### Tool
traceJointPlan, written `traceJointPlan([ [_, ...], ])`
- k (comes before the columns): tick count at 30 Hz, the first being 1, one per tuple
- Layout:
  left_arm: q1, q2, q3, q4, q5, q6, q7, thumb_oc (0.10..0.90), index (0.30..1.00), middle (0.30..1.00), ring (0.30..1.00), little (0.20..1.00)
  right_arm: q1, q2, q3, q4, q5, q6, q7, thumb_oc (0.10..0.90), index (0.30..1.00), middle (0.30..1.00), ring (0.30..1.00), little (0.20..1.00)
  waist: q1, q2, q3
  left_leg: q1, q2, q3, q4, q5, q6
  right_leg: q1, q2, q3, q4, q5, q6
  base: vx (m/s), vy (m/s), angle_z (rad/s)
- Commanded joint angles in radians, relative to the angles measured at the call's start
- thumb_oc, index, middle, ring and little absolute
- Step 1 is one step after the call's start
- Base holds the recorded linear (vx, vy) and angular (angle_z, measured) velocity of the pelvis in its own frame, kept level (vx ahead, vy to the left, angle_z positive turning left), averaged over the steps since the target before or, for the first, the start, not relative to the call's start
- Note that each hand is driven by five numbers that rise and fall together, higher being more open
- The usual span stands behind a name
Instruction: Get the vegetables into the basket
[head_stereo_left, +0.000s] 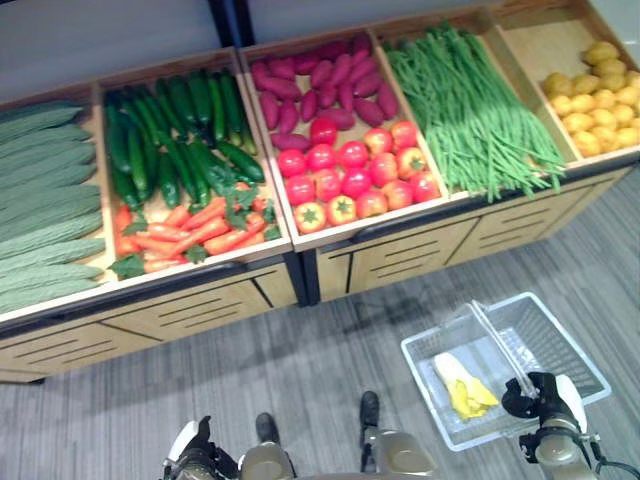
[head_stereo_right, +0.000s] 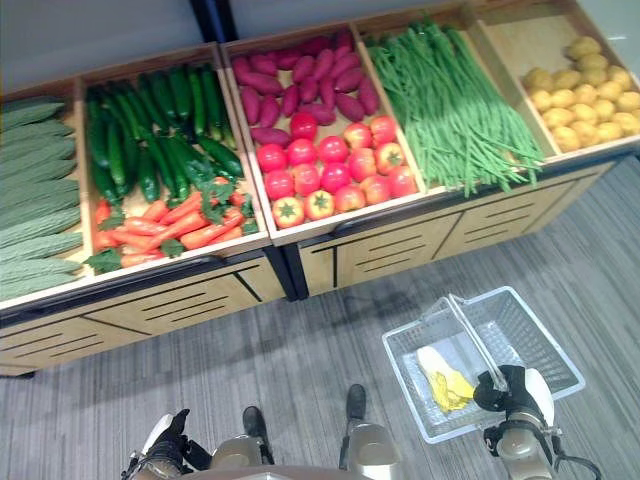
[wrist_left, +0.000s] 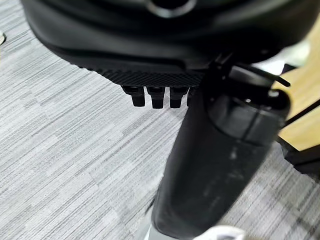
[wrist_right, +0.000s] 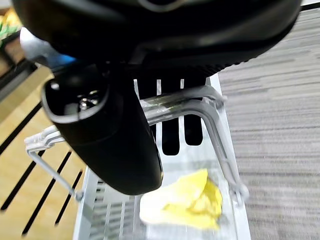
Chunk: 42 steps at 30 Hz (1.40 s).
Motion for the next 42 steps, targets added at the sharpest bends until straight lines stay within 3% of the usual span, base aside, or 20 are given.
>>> traceJointPlan([
  [1, -0.048, 0.062, 0.026, 0.026, -0.016, -0.006, 0.035, 0.900, 1.000, 1.000, 1.000, 1.000, 0.007, -0.034, -0.059, -0.032, 0.006, -0.067, -0.062, 0.400, 0.300, 0.300, 0.300, 0.300, -0.008, -0.053, -0.013, 0.039, -0.027, -0.035, 0.030, -0.048, -0.017, -0.005, -0.070, 0.083, 0.100, -0.097, 0.098, 0.02, 0.037, 0.00],
  [4, -0.047, 0.063, 0.083, 0.039, -0.081, -0.007, 0.052, 0.900, 1.000, 1.000, 1.000, 1.000, 0.010, -0.014, -0.050, 0.009, 0.005, -0.069, -0.057, 0.400, 0.300, 0.300, 0.300, 0.300, -0.003, -0.054, -0.023, 0.052, -0.043, -0.038, 0.004, -0.051, -0.014, 0.006, -0.086, 0.079, 0.075, -0.078, 0.106, 0.03, 0.079, 0.02],
  [6, -0.059, 0.081, 0.256, 0.053, -0.314, -0.024, 0.109, 0.900, 1.000, 1.000, 1.000, 1.000, 0.015, 0.007, -0.046, 0.042, 0.010, -0.063, -0.057, 0.400, 0.300, 0.300, 0.300, 0.300, 0.003, -0.057, -0.029, 0.062, -0.055, -0.036, 0.002, -0.061, -0.013, 0.018, -0.101, 0.075, 0.055, -0.060, 0.115, 0.02, 0.076, 0.02],
  [7, -0.059, 0.081, 0.257, 0.053, -0.314, -0.024, 0.109, 0.900, 1.000, 1.000, 1.000, 1.000, 0.014, 0.007, -0.045, 0.042, 0.010, -0.063, -0.057, 0.400, 0.300, 0.300, 0.300, 0.300, 0.003, -0.058, -0.032, 0.058, -0.055, -0.036, 0.002, -0.059, -0.013, 0.014, -0.101, 0.075, 0.054, -0.057, 0.114, 0.02, 0.064, 0.01],
  [9, -0.099, 0.118, 0.425, 0.054, -0.526, -0.062, 0.196, 0.900, 1.000, 1.000, 1.000, 1.000, 0.019, 0.027, -0.035, 0.045, 0.005, -0.057, -0.058, 0.400, 0.300, 0.300, 0.300, 0.300, -0.001, -0.065, -0.040, 0.071, -0.067, -0.030, 0.002, -0.076, -0.012, 0.027, -0.114, 0.080, 0.037, -0.045, 0.124, 0.03, 0.068, 0.01],
  [13, -0.116, 0.166, 0.510, 0.043, -0.601, -0.095, 0.272, 0.900, 1.000, 1.000, 1.000, 1.000, 0.013, 0.029, -0.017, 0.050, -0.003, -0.061, -0.058, 0.400, 0.300, 0.300, 0.300, 0.300, -0.004, -0.071, -0.050, 0.069, -0.074, -0.027, 0.002, -0.081, -0.012, 0.024, -0.122, 0.084, 0.034, -0.038, 0.129, 0.01, 0.053, -0.02],
  [14, -0.092, 0.300, 0.602, 0.198, -0.595, -0.090, 0.303, 0.900, 1.000, 1.000, 1.000, 1.000, 0.021, 0.048, 0.013, 0.029, -0.010, -0.073, -0.056, 0.400, 0.300, 0.300, 0.300, 0.300, -0.016, -0.084, -0.055, 0.084, -0.074, -0.015, 0.002, -0.090, -0.017, 0.029, -0.121, 0.093, 0.035, -0.043, 0.134, 0.04, 0.046, -0.04],
  [17, -0.117, 0.389, 0.645, 0.203, -0.562, -0.099, 0.351, 0.900, 1.000, 1.000, 1.000, 1.000, 0.033, 0.051, 0.045, -0.005, -0.026, -0.094, -0.055, 0.400, 0.300, 0.300, 0.300, 0.300, -0.020, -0.095, -0.066, 0.085, -0.074, -0.004, 0.002, -0.090, -0.020, 0.027, -0.119, 0.102, 0.031, -0.039, 0.136, 0.02, 0.012, -0.25],
  [19, -0.127, 0.430, 0.622, 0.172, -0.507, -0.112, 0.398, 0.900, 1.000, 1.000, 1.000, 1.000, 0.035, 0.041, 0.065, -0.006, -0.032, -0.106, -0.059, 0.400, 0.300, 0.300, 0.300, 0.300, -0.019, -0.099, -0.070, 0.085, -0.073, -0.003, 0.002, -0.091, -0.024, 0.030, -0.119, 0.102, 0.026, -0.037, 0.137, 0.00, -0.002, -0.11],
  [21, -0.155, 0.488, 0.558, 0.032, -0.383, -0.156, 0.530, 0.900, 1.000, 1.000, 1.000, 1.000, 0.034, 0.042, 0.072, 0.025, -0.034, -0.129, -0.090, 0.400, 0.300, 0.300, 0.300, 0.300, -0.006, -0.101, -0.070, 0.080, -0.076, -0.013, 0.002, -0.088, -0.026, 0.029, -0.121, 0.094, 0.026, -0.032, 0.143, 0.00, 0.000, 0.00],
  [22, -0.155, 0.488, 0.558, 0.031, -0.382, -0.156, 0.531, 0.900, 1.000, 1.000, 1.000, 1.000, 0.034, 0.042, 0.072, 0.025, -0.034, -0.129, -0.091, 0.400, 0.300, 0.300, 0.300, 0.300, -0.006, -0.101, -0.070, 0.080, -0.076, -0.013, 0.002, -0.088, -0.026, 0.029, -0.121, 0.093, 0.026, -0.032, 0.143, -0.04, -0.022, 0.01],
  [23, -0.157, 0.526, 0.525, -0.097, -0.314, -0.167, 0.602, 0.900, 1.000, 1.000, 1.000, 1.000, 0.031, 0.039, 0.065, 0.058, -0.026, -0.136, -0.114, 0.400, 0.300, 0.300, 0.300, 0.300, 0.008, -0.098, -0.069, 0.074, -0.076, -0.023, 0.002, -0.084, -0.028, 0.029, -0.125, 0.082, 0.025, -0.031, 0.147, -0.04, -0.022, 0.06],
  [27, -0.151, 0.537, 0.510, -0.305, -0.248, -0.160, 0.662, 0.900, 1.000, 1.000, 1.000, 1.000, 0.037, 0.039, 0.044, 0.074, -0.020, -0.135, -0.128, 0.400, 0.300, 0.300, 0.300, 0.300, 0.015, -0.098, -0.070, 0.068, -0.077, -0.038, 0.002, -0.081, -0.029, 0.035, -0.130, 0.065, 0.023, -0.029, 0.151, -0.02, -0.018, 0.17],
  [28, -0.156, 0.540, 0.499, -0.427, -0.205, -0.155, 0.666, 0.900, 1.000, 1.000, 1.000, 1.000, 0.043, 0.037, 0.027, 0.089, -0.019, -0.127, -0.130, 0.400, 0.300, 0.300, 0.300, 0.300, 0.015, -0.097, -0.073, 0.068, -0.076, -0.043, 0.002, -0.082, -0.029, 0.040, -0.131, 0.060, 0.019, -0.029, 0.151, 0.00, -0.010, 0.08],
  [31, -0.159, 0.543, 0.460, -0.599, -0.118, -0.142, 0.630, 0.900, 1.000, 1.000, 1.000, 1.000, 0.048, 0.027, 0.007, 0.082, -0.024, -0.114, -0.123, 0.400, 0.300, 0.300, 0.300, 0.300, 0.009, -0.094, -0.073, 0.069, -0.076, -0.050, 0.002, -0.083, -0.028, 0.044, -0.131, 0.057, 0.014, -0.028, 0.151, -0.01, -0.007, 0.07],
  [36, -0.182, 0.533, 0.375, -0.713, -0.043, -0.154, 0.505, 0.900, 1.000, 1.000, 1.000, 1.000, 0.037, 0.004, -0.013, 0.055, -0.033, -0.095, -0.105, 0.400, 0.300, 0.300, 0.300, 0.300, -0.002, -0.087, -0.066, 0.066, -0.075, -0.054, 0.002, -0.080, -0.027, 0.042, -0.131, 0.059, 0.011, -0.025, 0.151, -0.01, 0.002, 0.01],
  [42, -0.250, 0.633, 0.199, -0.754, -0.079, -0.256, 0.223, 0.900, 1.000, 1.000, 1.000, 1.000, 0.012, -0.054, -0.030, -0.027, -0.059, -0.091, -0.058, 0.400, 0.300, 0.300, 0.300, 0.300, -0.028, -0.071, -0.046, 0.059, -0.073, -0.037, 0.002, -0.076, -0.026, 0.018, -0.130, 0.085, 0.010, -0.009, 0.154, -0.03, 0.024, -0.06],
])
